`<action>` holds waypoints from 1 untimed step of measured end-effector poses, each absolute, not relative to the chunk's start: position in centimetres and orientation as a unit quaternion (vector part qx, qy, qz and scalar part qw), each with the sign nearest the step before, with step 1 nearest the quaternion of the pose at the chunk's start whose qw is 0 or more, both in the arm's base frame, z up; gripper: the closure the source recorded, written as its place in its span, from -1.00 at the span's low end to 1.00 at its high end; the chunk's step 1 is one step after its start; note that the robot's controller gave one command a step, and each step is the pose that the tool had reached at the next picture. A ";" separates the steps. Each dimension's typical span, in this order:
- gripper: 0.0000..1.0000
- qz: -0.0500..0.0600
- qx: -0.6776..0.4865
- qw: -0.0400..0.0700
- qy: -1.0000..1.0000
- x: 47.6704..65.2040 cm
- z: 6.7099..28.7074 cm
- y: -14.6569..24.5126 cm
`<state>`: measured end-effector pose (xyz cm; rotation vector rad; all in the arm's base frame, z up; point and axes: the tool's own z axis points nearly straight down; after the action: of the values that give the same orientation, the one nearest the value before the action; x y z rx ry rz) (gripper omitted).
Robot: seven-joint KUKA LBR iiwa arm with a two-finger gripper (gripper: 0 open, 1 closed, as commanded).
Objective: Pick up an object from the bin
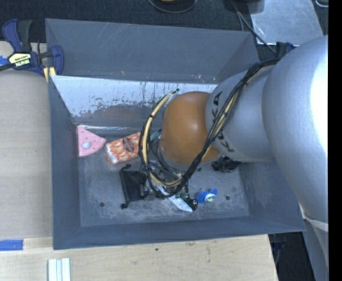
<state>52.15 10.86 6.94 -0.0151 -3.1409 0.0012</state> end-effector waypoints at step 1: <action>1.00 0.000 -0.005 0.000 -1.000 52.2 6.9 10.9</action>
Offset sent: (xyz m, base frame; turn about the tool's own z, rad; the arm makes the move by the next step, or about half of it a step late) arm 0.0000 0.0000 0.0081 0.0000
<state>52.15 10.86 6.95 -0.0156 -3.1409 0.0011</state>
